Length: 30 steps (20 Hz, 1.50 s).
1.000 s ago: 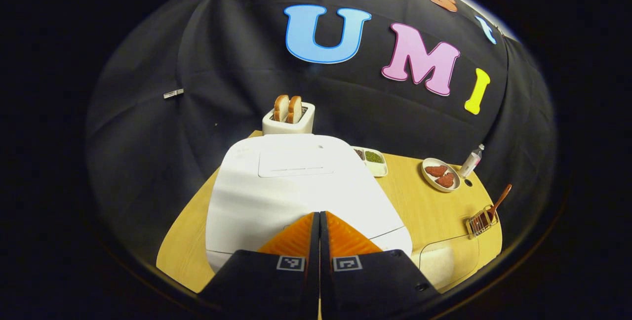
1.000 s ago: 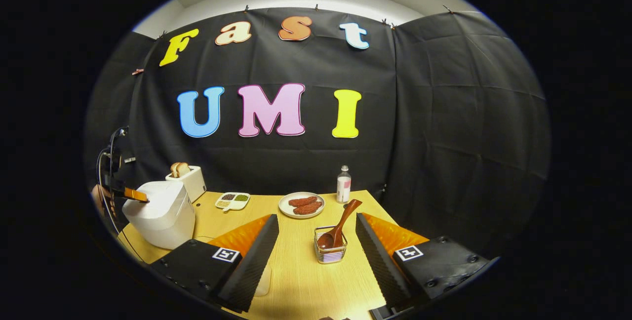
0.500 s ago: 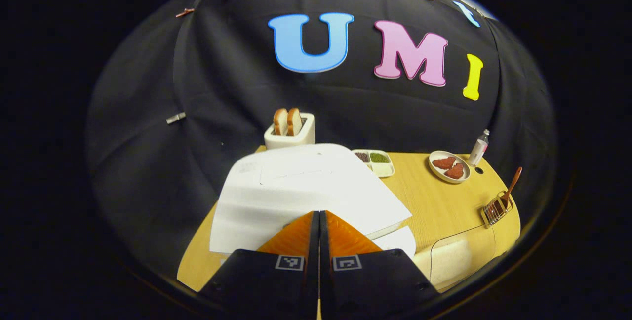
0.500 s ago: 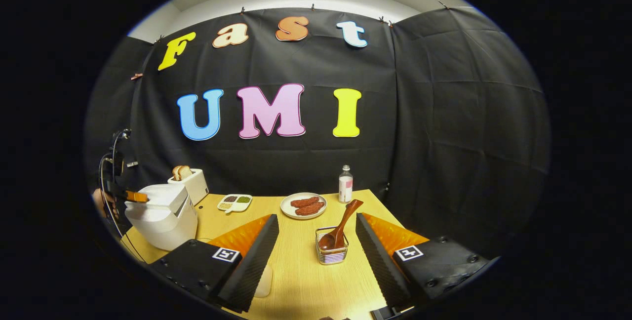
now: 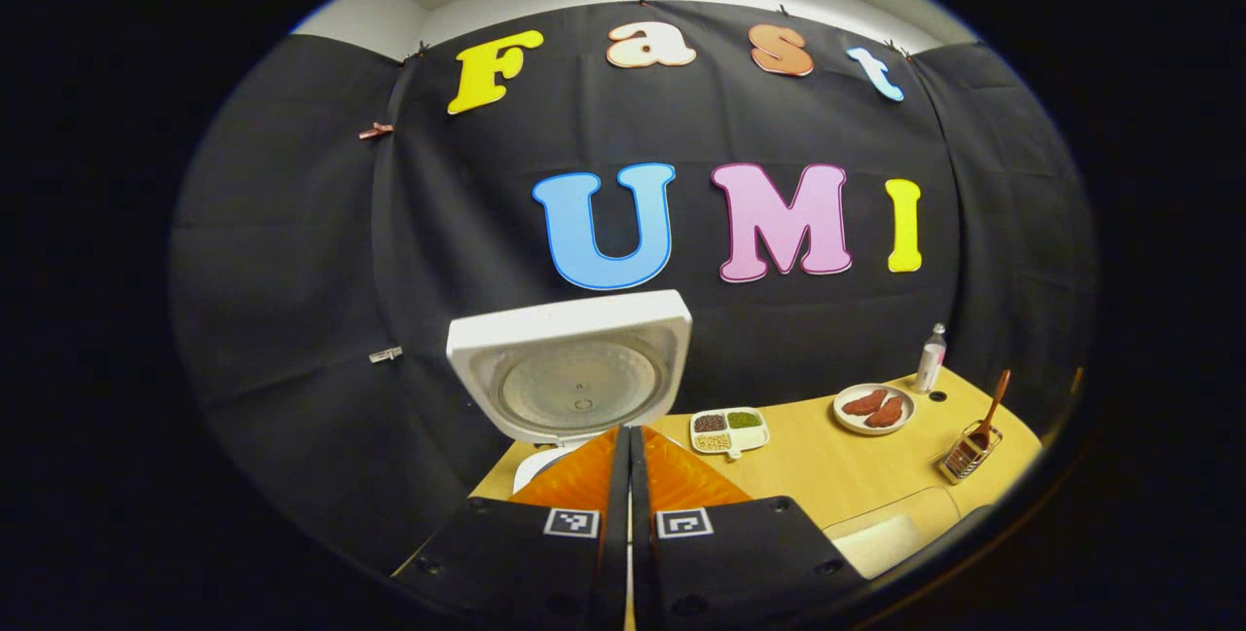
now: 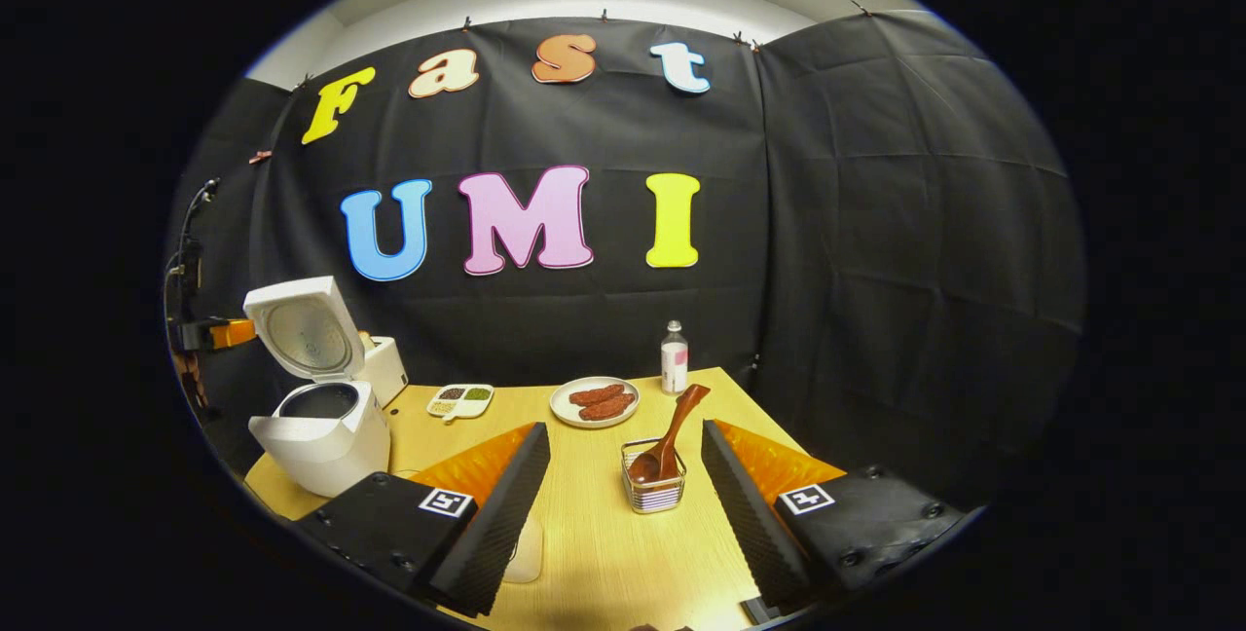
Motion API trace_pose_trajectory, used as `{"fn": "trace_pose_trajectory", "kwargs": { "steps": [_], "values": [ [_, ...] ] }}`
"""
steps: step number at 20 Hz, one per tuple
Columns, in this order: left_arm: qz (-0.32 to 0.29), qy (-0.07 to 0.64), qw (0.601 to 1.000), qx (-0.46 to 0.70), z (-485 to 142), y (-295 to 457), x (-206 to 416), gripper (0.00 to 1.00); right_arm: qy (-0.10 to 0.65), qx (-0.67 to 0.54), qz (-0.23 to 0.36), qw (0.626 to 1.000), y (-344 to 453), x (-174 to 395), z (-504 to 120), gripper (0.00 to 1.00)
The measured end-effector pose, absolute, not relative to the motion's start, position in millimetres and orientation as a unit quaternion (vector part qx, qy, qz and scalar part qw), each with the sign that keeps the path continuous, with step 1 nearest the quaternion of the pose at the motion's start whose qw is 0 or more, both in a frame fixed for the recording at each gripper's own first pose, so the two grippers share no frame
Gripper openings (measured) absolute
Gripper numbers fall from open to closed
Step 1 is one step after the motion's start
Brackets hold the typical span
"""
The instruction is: Close the left gripper, press the button to open the rice cooker; take a wooden spoon from the chopstick holder with the right hand, scoop a spoonful of rice and pour it into the rice cooker, then put the wooden spoon back into the chopstick holder.
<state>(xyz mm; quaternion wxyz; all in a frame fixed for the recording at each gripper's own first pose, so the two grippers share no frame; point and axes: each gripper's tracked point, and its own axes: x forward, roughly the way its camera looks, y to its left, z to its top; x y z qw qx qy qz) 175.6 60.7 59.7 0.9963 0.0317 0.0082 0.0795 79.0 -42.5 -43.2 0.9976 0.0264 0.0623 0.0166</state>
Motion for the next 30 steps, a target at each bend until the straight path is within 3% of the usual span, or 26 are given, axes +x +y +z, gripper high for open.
{"fn": "trace_pose_trajectory", "kwargs": {
  "steps": [6, 13, 16, 19, 30],
  "values": [
    [0.054, 0.019, 0.998, -0.008, 33, 45, 125, 0.09, 0.081, 0.043, -0.003, 0.996, -35, 77, -51, 0.99],
    [0.036, 0.049, 0.998, -0.014, -1, 35, 91, 0.21, 0.075, 0.026, -0.020, 0.997, -47, 115, -37, 0.99],
    [0.025, 0.048, 0.998, -0.026, 2, 21, 89, 0.45, 0.091, 0.039, -0.028, 0.995, -63, 142, -45, 0.99],
    [0.019, 0.042, 0.999, -0.028, -1, 4, 91, 0.98, 0.114, 0.051, -0.026, 0.992, -78, 174, -59, 0.99],
    [0.103, 0.086, 0.991, 0.017, -24, -55, 104, 0.95, 0.248, 0.138, 0.008, 0.959, -108, 291, -151, 0.98]
  ]
}}
